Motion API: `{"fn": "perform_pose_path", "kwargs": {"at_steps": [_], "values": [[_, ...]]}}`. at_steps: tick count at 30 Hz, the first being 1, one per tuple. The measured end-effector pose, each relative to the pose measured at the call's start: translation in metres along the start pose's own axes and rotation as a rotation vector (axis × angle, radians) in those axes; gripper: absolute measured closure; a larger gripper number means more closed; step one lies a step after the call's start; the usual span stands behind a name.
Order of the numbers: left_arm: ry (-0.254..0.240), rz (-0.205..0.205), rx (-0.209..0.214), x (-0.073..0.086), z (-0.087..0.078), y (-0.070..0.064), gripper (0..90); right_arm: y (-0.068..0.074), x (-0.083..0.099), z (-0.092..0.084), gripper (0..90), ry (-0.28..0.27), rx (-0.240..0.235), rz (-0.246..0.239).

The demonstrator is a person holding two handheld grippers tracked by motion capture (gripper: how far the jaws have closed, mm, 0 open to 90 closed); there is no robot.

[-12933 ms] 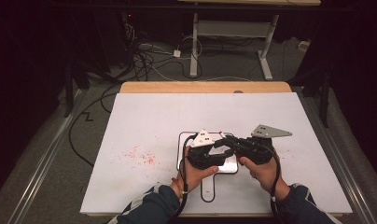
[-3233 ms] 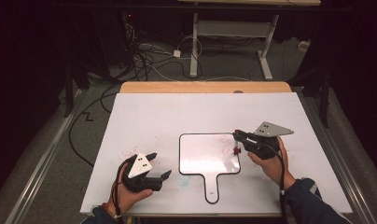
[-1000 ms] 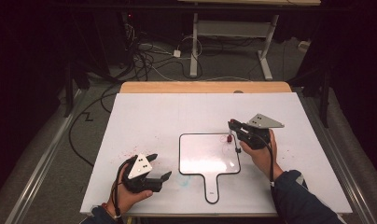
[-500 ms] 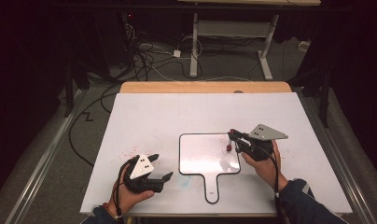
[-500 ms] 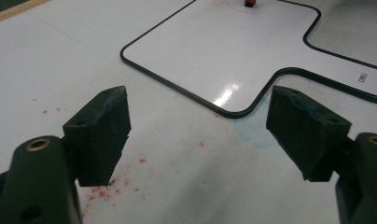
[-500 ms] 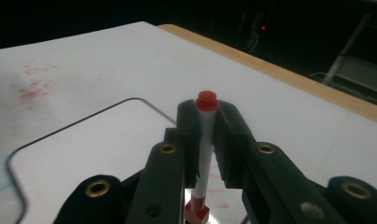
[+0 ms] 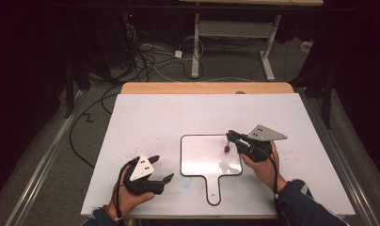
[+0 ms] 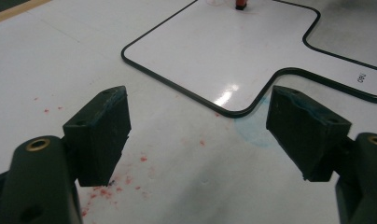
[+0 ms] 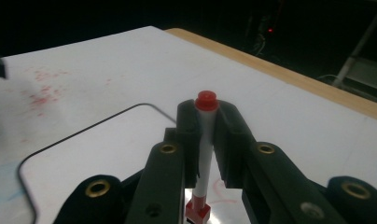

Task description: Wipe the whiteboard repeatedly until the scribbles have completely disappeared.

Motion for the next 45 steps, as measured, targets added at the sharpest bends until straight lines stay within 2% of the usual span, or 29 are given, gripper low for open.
{"fn": "perform_pose_path", "kwargs": {"at_steps": [5,7,9,12,15,17,19,22,25,27,29,33,38,40,42,45], "values": [[0.001,0.003,0.0,0.0,0.0,-0.001,21.0,0.024,0.007,-0.014,81.8,0.007,-0.058,-0.03],[0.001,0.002,0.001,-0.001,0.001,-0.001,21.0,0.027,0.007,-0.016,81.8,0.012,-0.052,-0.056],[0.002,0.003,0.001,-0.001,0.001,-0.001,21.0,0.022,0.006,-0.013,81.8,0.009,-0.033,-0.054],[0.004,0.004,0.001,-0.001,0.002,-0.002,21.0,0.005,0.003,-0.005,81.8,0.004,0.021,-0.047],[0.004,0.001,0.001,0.0,0.002,-0.001,21.0,-0.012,0.0,0.002,81.8,-0.008,0.063,-0.009],[0.002,-0.003,0.003,0.0,0.001,0.0,21.0,-0.019,0.0,0.002,81.8,-0.004,0.083,-0.004],[0.002,-0.005,0.002,0.001,0.0,0.001,21.0,-0.017,0.001,-0.001,81.9,0.002,0.072,0.002],[0.001,-0.003,0.001,0.001,0.0,0.001,21.0,-0.004,0.004,-0.007,81.9,0.006,0.032,-0.012],[-0.001,0.002,0.001,0.0,-0.001,-0.001,21.0,0.005,0.008,-0.014,81.8,0.009,0.022,-0.037],[-0.004,0.002,0.0,0.0,-0.001,-0.001,21.0,0.003,0.01,-0.017,81.9,0.011,0.025,-0.038],[0.0,0.002,0.001,-0.001,0.0,-0.001,21.0,-0.004,0.011,-0.017,81.9,0.007,0.064,-0.04],[0.001,0.01,0.0,-0.001,0.001,-0.002,21.0,-0.018,0.009,-0.01,81.9,-0.02,0.071,0.014],[-0.001,-0.002,0.002,0.0,0.0,0.001,21.0,-0.006,0.006,-0.006,81.9,-0.021,0.044,-0.004],[-0.001,0.001,0.003,0.0,0.0,0.0,21.0,-0.002,0.005,-0.005,81.9,-0.015,0.047,-0.025],[-0.002,0.002,0.003,0.0,-0.001,0.0,21.0,-0.005,0.004,-0.004,81.9,-0.012,0.056,-0.027],[-0.007,-0.001,0.002,0.0,-0.001,0.0,21.0,-0.012,0.004,-0.005,81.9,-0.002,0.093,-0.019]]}}
Point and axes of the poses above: each handheld gripper's, and its own axes: z roughly forward along the jaws, x roughly out of its underside, y roughly to its left, the point moved 8 cm from there along z, roughly forward along the jaws, and after that the axes turned 12 degrees about y, right-handed, at the moved point
